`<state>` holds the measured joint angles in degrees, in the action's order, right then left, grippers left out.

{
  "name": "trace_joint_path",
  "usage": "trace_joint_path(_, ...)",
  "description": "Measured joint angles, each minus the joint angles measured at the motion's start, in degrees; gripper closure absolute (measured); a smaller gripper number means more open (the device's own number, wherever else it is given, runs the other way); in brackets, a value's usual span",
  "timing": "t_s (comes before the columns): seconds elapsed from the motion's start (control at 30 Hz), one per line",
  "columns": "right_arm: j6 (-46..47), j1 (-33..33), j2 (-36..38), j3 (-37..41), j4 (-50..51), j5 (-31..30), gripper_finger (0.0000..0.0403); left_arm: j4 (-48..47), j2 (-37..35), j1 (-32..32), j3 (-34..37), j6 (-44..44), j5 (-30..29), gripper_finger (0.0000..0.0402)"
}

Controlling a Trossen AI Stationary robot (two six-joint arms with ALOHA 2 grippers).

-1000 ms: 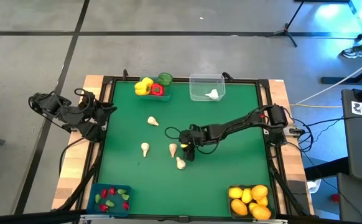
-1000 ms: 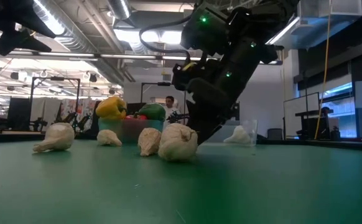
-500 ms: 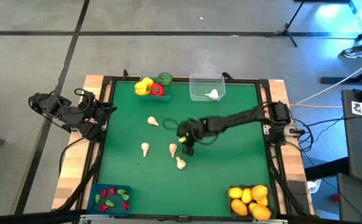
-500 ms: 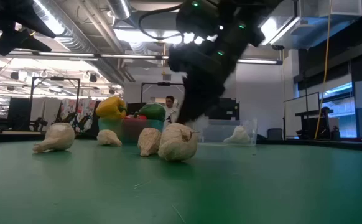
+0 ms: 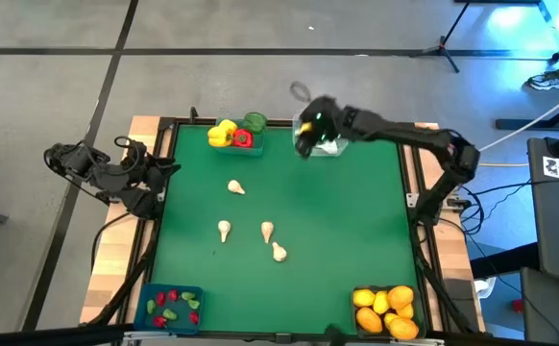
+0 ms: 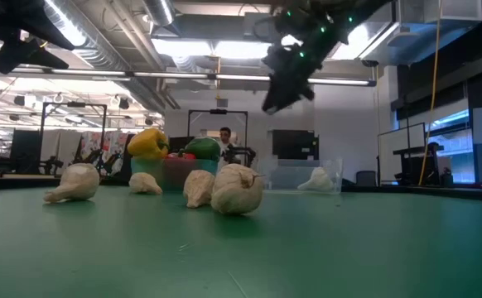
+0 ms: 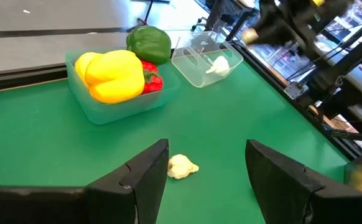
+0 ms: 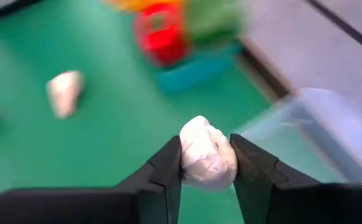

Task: Sort produce into baskets
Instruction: Put the garlic into the transparent bin

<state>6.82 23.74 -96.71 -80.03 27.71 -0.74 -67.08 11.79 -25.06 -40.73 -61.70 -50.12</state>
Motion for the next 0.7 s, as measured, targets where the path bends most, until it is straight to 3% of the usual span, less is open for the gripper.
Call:
trace_joint_path(0.2,6.52,10.14,-0.52,0.35,0.3,-1.5,0.029,-0.01,0.0,-0.01,0.0,-0.05,-0.14,0.0194)
trace_joint_path(0.5,11.0,13.44,-2.13,4.09,3.46,-2.66,0.0285,-0.01,0.0,-0.02,0.0,0.18,-0.37,0.0194)
trace_joint_path(0.7,11.99,13.45,-2.14,4.15,3.82,-3.4,0.0212,-0.01,0.0,-0.02,0.0,0.19,-1.15,0.0194)
